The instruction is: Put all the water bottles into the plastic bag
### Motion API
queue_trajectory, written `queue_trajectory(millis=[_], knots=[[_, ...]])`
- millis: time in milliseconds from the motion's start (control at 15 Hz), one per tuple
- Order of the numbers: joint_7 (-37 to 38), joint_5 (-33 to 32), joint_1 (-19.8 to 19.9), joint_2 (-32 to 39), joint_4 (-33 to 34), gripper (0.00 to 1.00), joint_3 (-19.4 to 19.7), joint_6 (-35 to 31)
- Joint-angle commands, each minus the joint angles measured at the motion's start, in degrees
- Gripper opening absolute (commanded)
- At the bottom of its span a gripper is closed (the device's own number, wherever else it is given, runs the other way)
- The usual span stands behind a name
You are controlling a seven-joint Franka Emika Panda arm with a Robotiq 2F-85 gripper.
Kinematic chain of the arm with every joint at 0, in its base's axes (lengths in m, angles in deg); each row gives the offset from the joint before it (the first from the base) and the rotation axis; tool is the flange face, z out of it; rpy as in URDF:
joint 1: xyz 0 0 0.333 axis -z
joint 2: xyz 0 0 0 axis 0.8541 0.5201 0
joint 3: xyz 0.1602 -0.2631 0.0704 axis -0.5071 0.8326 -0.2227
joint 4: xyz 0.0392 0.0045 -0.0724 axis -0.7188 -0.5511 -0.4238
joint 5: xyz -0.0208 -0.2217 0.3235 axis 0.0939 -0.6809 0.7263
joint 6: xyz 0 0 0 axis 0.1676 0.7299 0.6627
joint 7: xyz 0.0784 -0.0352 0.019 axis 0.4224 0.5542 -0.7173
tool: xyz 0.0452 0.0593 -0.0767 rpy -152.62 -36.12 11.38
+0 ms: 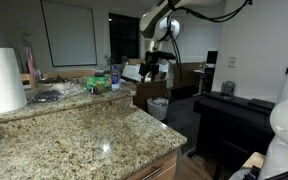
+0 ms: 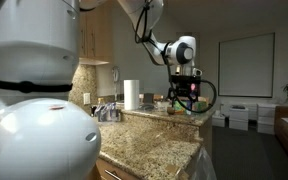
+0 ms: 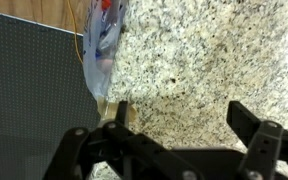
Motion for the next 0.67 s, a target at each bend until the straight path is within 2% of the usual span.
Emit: queue_trajectory(millis=[0,200,267,333,600], knots=[[15.85,-9.65,-3.14,-5.68,-5.29,1.0,0.31,1.77],[26.57,-14.94,-4.45,-7.41,-6.02,1.0,-0.22,7.16],[26.22,-12.73,-4.69,-7.69,-6.13,1.0,-0.1,8.97],[23.45,-12.63,-4.78,-5.65,-4.36,1.0,0.17,6.73],[23.72,-12.62,-4.94,-5.65,-4.27,1.0,0.22,7.14]])
